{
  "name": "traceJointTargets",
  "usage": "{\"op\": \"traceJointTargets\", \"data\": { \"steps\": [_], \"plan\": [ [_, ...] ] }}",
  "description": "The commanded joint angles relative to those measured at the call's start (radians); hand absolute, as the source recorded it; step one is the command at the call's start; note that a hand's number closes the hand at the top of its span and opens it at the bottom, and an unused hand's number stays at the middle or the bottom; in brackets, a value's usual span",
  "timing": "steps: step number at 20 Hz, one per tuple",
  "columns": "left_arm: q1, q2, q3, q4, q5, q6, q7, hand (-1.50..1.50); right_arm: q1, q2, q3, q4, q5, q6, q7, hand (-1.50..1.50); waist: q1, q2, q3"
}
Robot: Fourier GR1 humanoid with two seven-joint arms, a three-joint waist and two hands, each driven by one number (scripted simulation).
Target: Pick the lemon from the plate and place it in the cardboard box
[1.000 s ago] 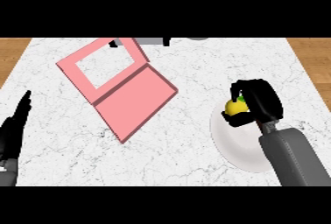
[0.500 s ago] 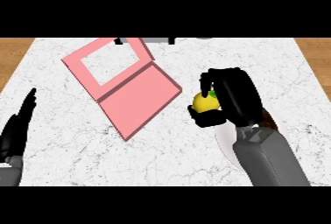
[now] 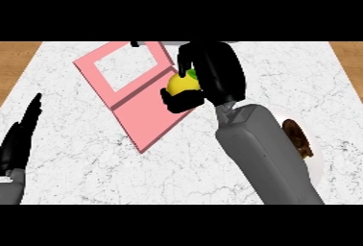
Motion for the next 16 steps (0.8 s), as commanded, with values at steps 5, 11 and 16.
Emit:
{"op": "traceJointTargets", "data": {
  "steps": [5, 11, 16],
  "plan": [
    [-0.049, -0.037, -0.007, 0.027, -0.020, 0.005, -0.003, 0.00, -0.265, 0.008, 0.038, 0.402, -0.231, -0.231, 0.051, 1.50, 0.019, 0.007, 0.000],
    [-0.057, -0.010, -0.002, 0.006, -0.006, -0.048, 0.013, 0.00, -0.442, 0.009, 0.078, 0.687, -0.369, -0.332, 0.014, 1.50, 0.054, 0.013, -0.001],
    [-0.097, -0.048, -0.033, 0.037, -0.041, -0.022, 0.002, 0.00, -0.482, 0.009, 0.136, 0.869, -0.397, -0.393, -0.028, 1.50, 0.079, 0.024, -0.002]
  ]
}}
